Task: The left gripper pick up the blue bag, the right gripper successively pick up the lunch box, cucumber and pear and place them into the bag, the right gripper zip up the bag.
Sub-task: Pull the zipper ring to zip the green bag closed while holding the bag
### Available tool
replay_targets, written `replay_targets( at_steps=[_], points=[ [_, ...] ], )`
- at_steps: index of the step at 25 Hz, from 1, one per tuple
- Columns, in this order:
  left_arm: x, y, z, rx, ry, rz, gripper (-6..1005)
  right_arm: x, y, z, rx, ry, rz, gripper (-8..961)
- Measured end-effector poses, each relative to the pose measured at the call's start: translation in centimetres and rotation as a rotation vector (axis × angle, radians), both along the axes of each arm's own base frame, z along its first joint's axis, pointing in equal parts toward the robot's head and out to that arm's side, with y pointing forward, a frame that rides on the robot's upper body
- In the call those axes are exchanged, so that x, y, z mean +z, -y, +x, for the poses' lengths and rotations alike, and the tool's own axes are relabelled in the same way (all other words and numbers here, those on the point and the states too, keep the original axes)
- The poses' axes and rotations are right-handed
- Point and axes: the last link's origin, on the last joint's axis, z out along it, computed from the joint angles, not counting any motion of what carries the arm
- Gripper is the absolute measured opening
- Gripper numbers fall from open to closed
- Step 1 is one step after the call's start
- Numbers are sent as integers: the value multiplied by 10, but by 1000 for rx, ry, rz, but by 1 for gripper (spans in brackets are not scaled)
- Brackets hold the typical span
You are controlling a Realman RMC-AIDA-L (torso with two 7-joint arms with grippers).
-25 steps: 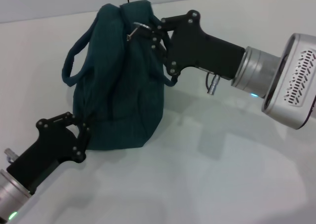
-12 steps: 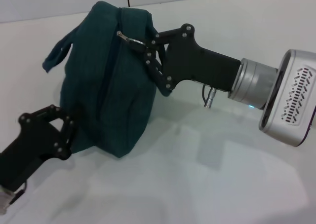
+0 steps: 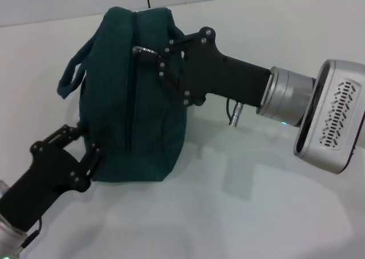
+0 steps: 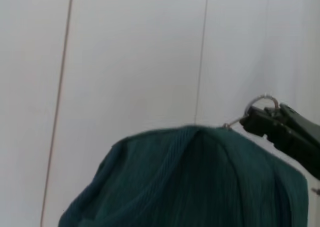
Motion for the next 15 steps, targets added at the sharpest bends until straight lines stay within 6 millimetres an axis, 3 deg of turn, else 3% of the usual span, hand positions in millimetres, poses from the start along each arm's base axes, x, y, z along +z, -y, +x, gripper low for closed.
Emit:
replay_targets(
  at_steps=[6,15],
  points=[
    [6,9,9,-24,85,64,376,-5,0,0,-6,14,-14,14],
    [11,3,25,-108,132,78,766,-4,1,0,-11,8,-11,17]
  ],
)
